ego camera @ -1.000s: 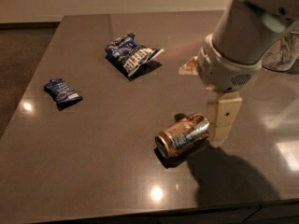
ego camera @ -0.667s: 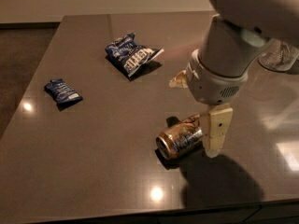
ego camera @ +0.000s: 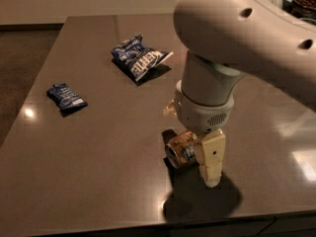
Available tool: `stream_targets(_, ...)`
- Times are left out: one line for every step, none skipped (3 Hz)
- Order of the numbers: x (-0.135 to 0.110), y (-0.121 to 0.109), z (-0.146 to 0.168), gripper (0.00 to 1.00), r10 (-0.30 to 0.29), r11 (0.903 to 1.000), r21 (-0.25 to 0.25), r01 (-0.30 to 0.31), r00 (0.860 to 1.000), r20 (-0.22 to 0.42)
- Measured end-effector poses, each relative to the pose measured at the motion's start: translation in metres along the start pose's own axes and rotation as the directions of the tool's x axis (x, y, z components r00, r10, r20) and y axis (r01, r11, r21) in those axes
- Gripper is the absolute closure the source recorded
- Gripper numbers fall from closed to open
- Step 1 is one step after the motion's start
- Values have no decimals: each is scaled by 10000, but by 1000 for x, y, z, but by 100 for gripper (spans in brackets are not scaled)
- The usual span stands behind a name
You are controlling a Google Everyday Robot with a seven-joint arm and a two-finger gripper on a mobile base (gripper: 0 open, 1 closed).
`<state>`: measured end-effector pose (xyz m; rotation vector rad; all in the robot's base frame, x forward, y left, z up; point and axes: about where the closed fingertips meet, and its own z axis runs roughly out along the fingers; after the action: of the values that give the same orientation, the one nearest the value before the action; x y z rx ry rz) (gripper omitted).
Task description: Place orange can upright
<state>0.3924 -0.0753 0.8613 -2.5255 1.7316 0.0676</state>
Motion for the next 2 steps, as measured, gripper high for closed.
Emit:
stream_targets(-8, 3, 10, 0, -70, 9997, -244, 70, 10000, 9)
stream_targets(-9, 1, 18, 18, 23, 9991, -415, -21, 10000, 45)
